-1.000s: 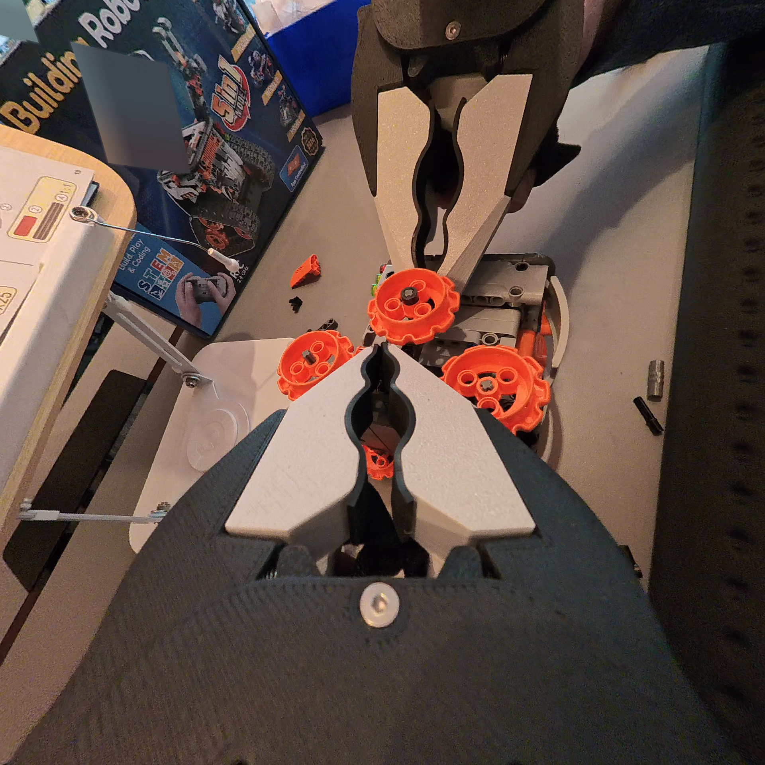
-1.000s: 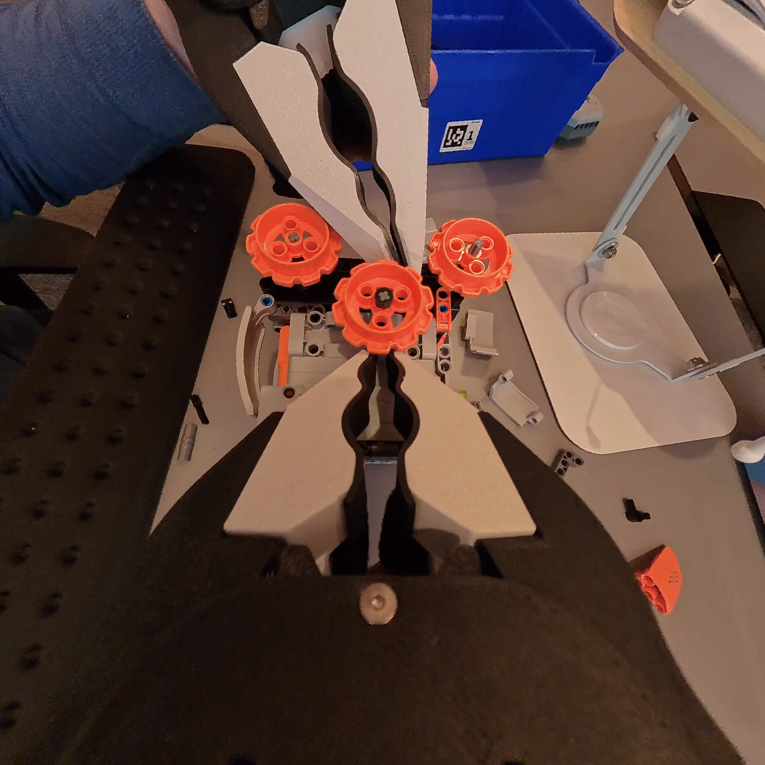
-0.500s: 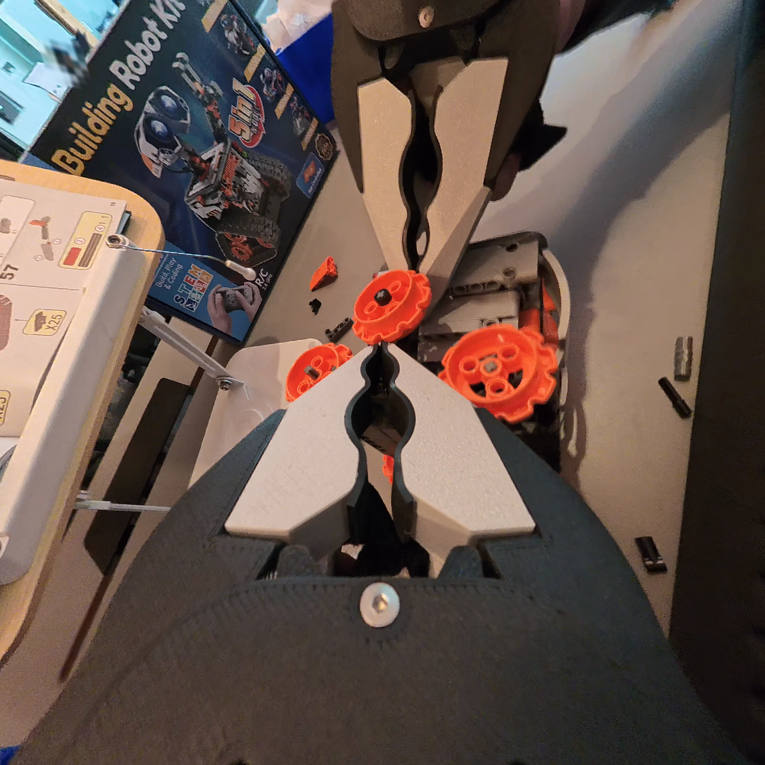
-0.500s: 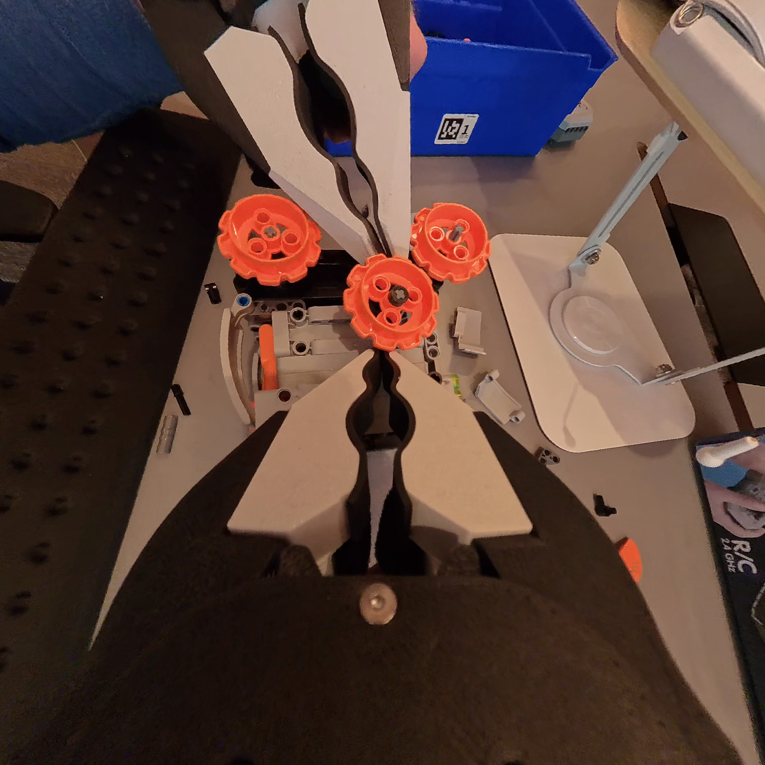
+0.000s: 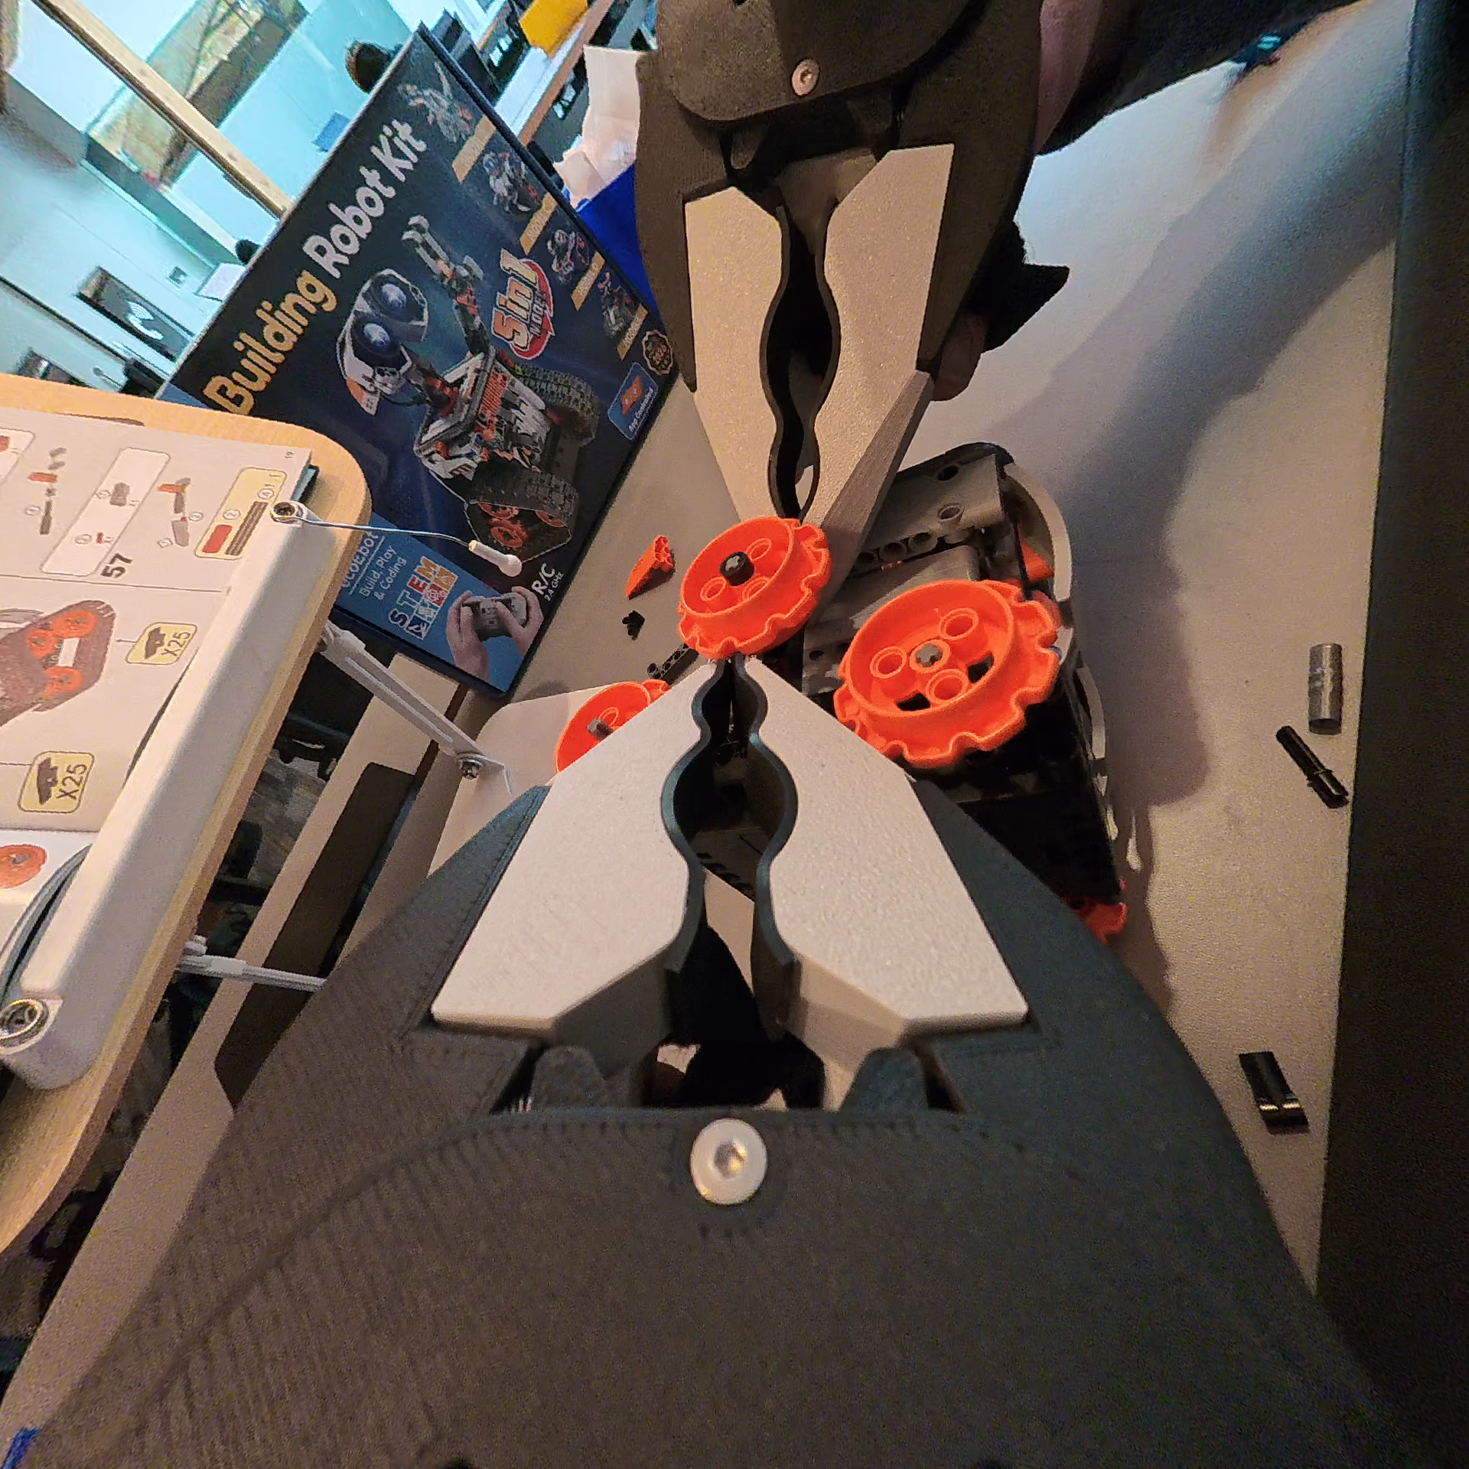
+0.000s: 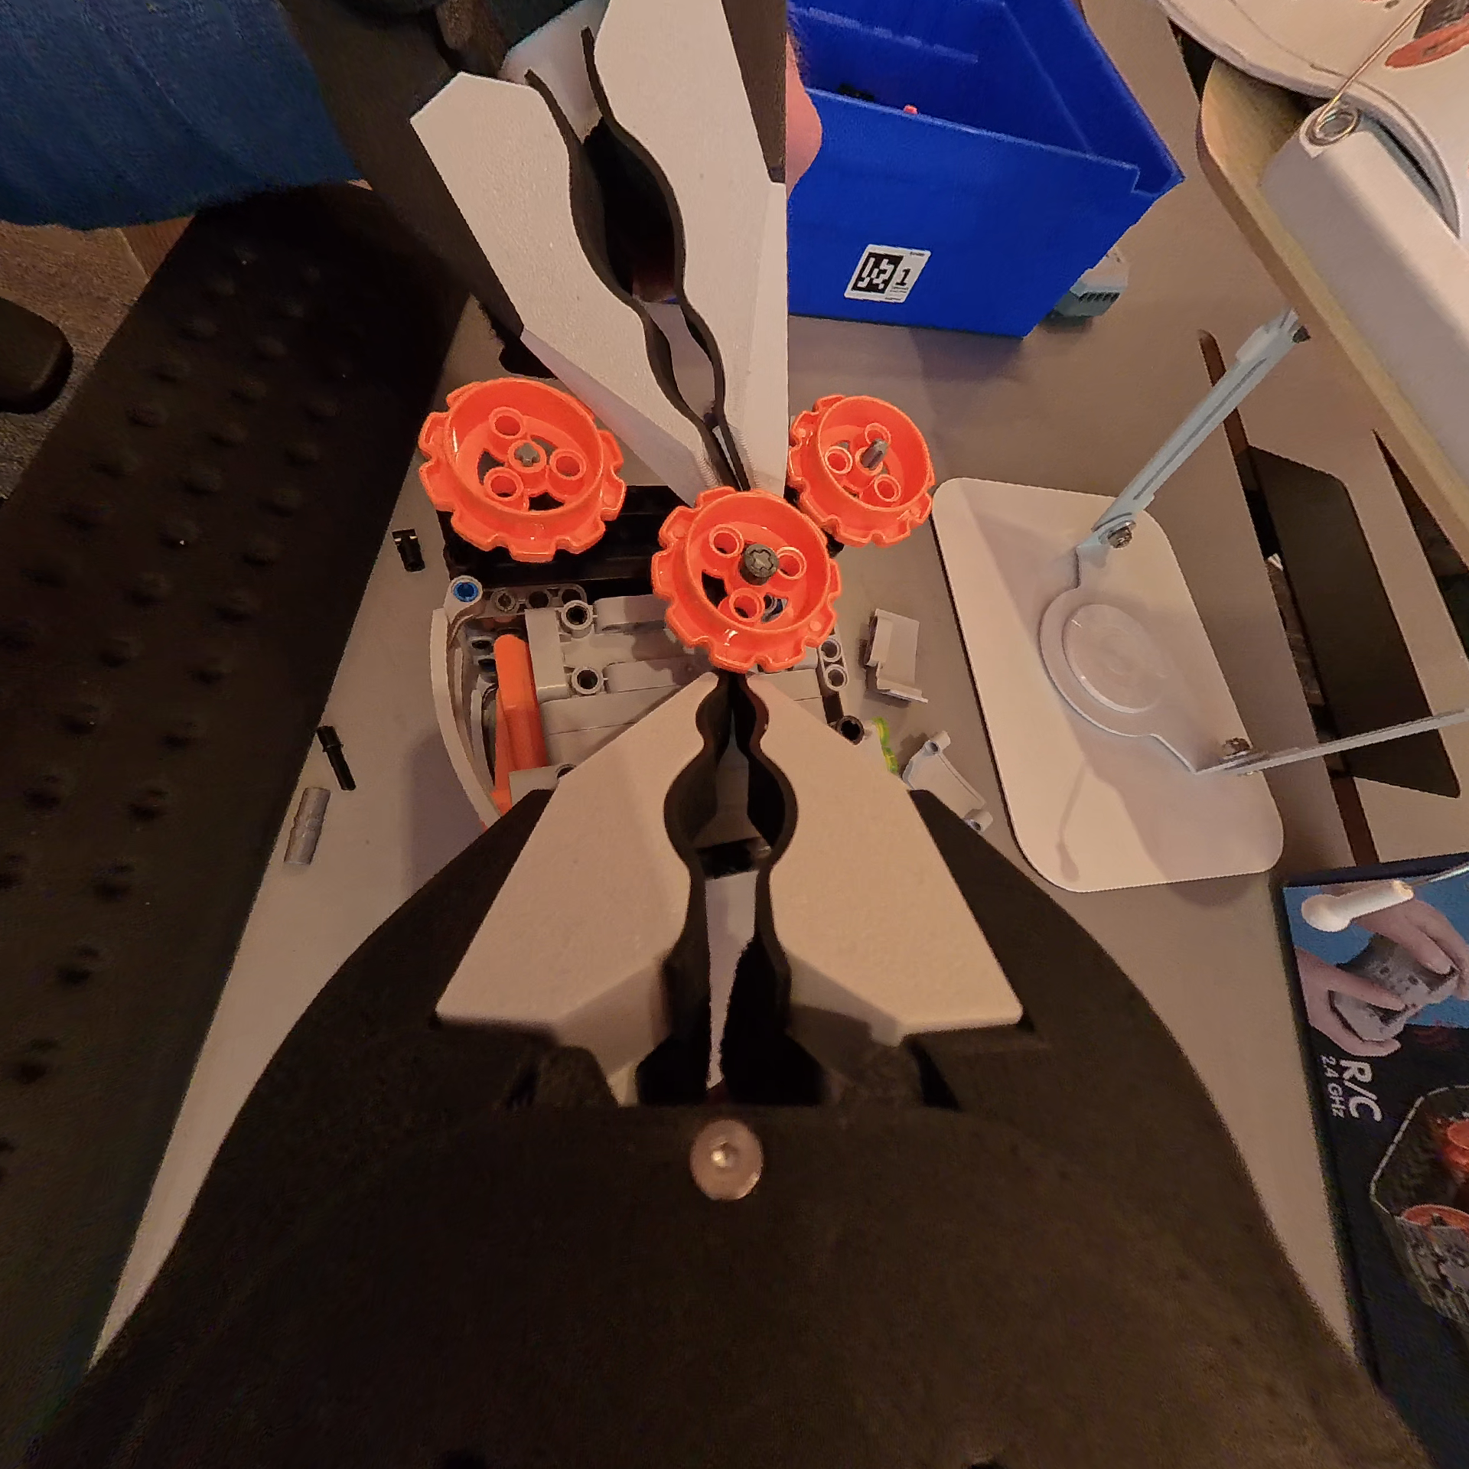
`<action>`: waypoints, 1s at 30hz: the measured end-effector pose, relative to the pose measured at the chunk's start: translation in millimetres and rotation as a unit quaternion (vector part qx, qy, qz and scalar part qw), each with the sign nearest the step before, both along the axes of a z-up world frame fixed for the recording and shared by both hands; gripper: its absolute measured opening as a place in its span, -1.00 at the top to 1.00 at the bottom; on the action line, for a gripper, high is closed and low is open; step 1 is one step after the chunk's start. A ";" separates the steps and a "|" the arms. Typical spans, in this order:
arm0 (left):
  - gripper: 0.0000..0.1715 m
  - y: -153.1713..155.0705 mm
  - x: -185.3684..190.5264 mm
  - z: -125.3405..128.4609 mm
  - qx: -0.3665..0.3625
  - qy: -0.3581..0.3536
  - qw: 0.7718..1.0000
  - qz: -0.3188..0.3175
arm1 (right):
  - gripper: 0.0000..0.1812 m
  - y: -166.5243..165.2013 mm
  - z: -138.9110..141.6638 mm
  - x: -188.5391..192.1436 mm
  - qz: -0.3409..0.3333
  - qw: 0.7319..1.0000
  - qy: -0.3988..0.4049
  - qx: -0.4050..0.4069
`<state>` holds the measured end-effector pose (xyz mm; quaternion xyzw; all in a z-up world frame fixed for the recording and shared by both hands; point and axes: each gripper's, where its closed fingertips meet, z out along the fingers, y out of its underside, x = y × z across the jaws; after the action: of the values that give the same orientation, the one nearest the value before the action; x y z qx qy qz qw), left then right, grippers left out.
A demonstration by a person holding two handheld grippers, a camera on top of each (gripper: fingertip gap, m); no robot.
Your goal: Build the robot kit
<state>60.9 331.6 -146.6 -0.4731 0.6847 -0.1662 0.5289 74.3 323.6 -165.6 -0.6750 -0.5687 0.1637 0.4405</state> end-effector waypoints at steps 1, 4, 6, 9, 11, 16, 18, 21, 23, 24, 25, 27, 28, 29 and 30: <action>1.00 -0.3 0.0 0.0 0.000 -0.001 1.000 -0.001 | 1.00 -0.3 0.0 0.0 0.001 1.000 0.002 0.000; 1.00 -1.9 -0.1 -0.1 -0.001 -0.005 1.000 -0.001 | 1.00 -3.0 0.4 -0.4 0.011 1.000 0.011 0.003; 1.00 -3.1 -0.8 -0.3 0.001 -0.009 1.000 -0.004 | 1.00 -4.4 0.1 -1.1 0.016 1.000 0.016 0.003; 1.00 -2.2 -1.0 -1.8 0.008 -0.012 1.000 0.002 | 1.00 -4.0 0.1 -1.2 0.018 1.000 0.019 -0.007; 1.00 -2.7 -1.5 -1.7 0.013 -0.010 1.000 0.005 | 1.00 -5.1 0.0 -2.2 0.021 1.000 0.016 -0.008; 1.00 -3.7 -1.6 -1.8 0.015 -0.016 1.000 0.008 | 1.00 -5.4 -0.5 -2.4 0.022 1.000 0.017 -0.016; 0.99 -3.6 -1.8 -2.0 0.020 -0.008 1.000 0.006 | 1.00 -5.7 -0.5 -1.8 0.022 1.000 0.014 -0.017; 0.99 -3.9 -1.8 -2.4 0.031 0.008 0.999 0.007 | 1.00 -8.5 -0.7 -1.0 0.026 0.998 0.026 -0.043; 0.99 -3.6 -1.4 -2.7 0.036 0.023 0.999 0.004 | 1.00 -8.5 -0.9 -0.4 0.026 0.998 0.030 -0.047; 0.99 -3.5 -1.4 -2.9 0.037 0.027 0.999 0.003 | 1.00 -9.7 -1.1 0.4 0.028 0.998 0.029 -0.054; 0.99 -3.3 -1.9 -3.1 0.037 0.032 0.999 0.004 | 1.00 -10.9 -1.4 2.6 0.029 0.998 0.024 -0.059; 0.99 -3.2 -1.6 -3.2 0.045 0.040 0.998 0.004 | 1.00 -12.6 1.7 7.0 0.031 0.998 0.023 -0.058; 0.99 -3.1 -1.6 -3.2 0.048 0.044 0.998 0.003 | 1.00 -12.1 4.3 8.4 0.029 0.998 0.028 -0.056; 0.99 -3.2 -1.7 -3.1 0.050 0.044 0.998 0.003 | 1.00 -10.9 5.8 9.8 0.026 0.998 0.029 -0.053; 0.99 -3.5 -1.9 -3.1 0.053 0.042 0.998 0.004 | 1.00 -9.1 7.9 11.0 0.021 0.998 0.032 -0.047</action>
<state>59.1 328.1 -149.6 -0.4535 0.7122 -0.1082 0.5249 85.3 314.5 -157.7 -0.6770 -0.5605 0.2206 0.4228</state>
